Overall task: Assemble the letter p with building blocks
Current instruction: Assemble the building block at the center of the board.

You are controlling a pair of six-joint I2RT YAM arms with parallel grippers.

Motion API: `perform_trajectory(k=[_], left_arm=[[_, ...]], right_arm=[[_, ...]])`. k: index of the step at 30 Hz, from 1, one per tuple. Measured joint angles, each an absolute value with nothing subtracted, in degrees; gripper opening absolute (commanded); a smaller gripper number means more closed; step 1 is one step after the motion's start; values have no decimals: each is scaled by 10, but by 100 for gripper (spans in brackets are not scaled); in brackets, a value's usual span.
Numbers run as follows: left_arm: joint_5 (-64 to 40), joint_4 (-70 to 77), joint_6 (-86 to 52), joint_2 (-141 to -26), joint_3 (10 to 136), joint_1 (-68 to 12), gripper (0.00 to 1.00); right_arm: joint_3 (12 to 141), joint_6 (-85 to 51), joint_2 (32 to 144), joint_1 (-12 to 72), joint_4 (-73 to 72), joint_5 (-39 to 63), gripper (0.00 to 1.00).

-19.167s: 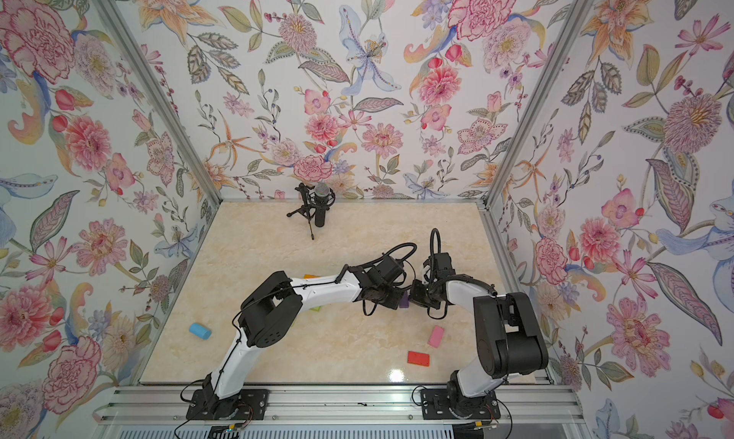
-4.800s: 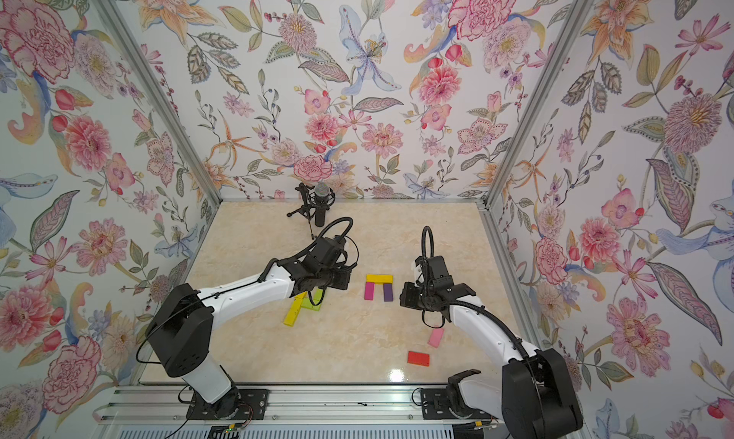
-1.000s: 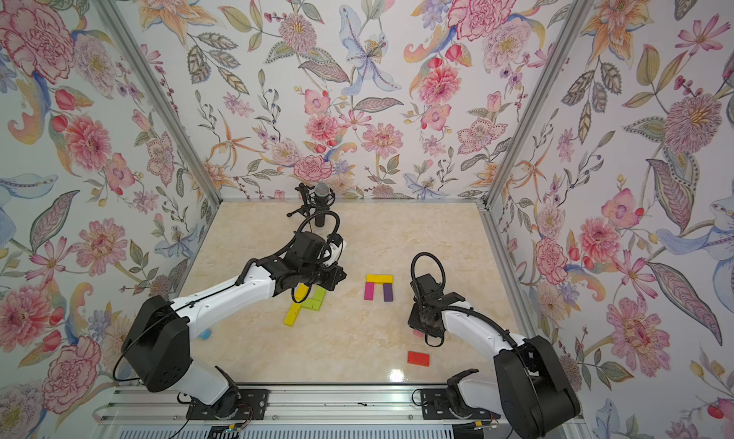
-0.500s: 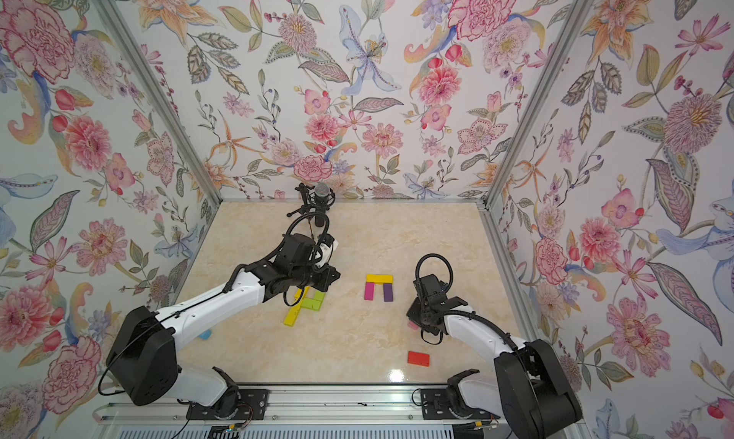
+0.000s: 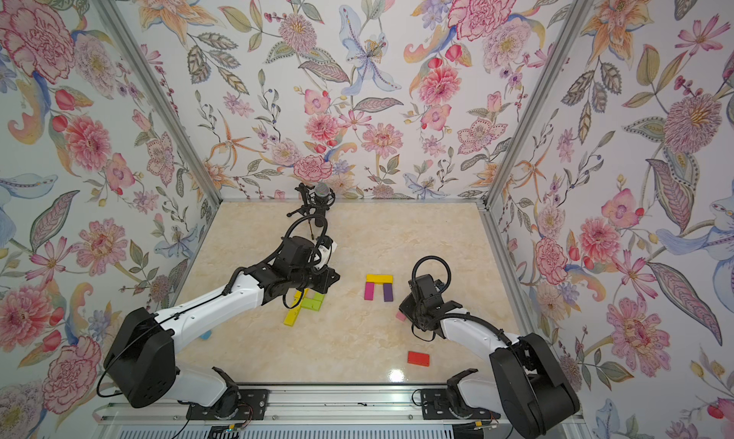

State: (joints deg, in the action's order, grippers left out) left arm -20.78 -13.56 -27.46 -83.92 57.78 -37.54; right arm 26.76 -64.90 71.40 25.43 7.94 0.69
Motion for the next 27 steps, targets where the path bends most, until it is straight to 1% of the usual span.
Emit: perform_trajectory(k=[5, 6, 7, 8, 11, 14, 15, 18, 21, 24, 27], left_arm=[[-208, -132, -275, -855, 587, -397, 0], [-207, -132, -275, -861, 591, -406, 1], [-208, -130, -277, -869, 597, -420, 4], [-209, -126, -280, -876, 600, -433, 4], [-225, -113, -293, -901, 606, -474, 10], [-240, -110, -308, -945, 624, -509, 18], [-247, -110, -314, -964, 633, -519, 18], [-257, -112, -328, -1016, 663, -544, 17], [-260, -112, -342, -1056, 687, -560, 7], [-255, -127, -361, -1082, 712, -573, 4], [-240, -129, -382, -1127, 765, -588, 1]], right_arm=[[251, -643, 633, 240, 138, 3, 49], [255, -633, 618, 232, 154, 2, 47], [266, -620, 606, 217, 174, 3, 46], [279, -605, 602, 200, 189, 5, 45], [325, -547, 618, 139, 216, 17, 43], [374, -482, 678, 84, 221, 43, 39], [388, -461, 704, 73, 220, 51, 37], [418, -407, 770, 63, 213, 76, 29], [424, -371, 799, 63, 200, 96, 19], [423, -349, 808, 63, 183, 112, 15], [417, -331, 816, 62, 158, 128, 14]])
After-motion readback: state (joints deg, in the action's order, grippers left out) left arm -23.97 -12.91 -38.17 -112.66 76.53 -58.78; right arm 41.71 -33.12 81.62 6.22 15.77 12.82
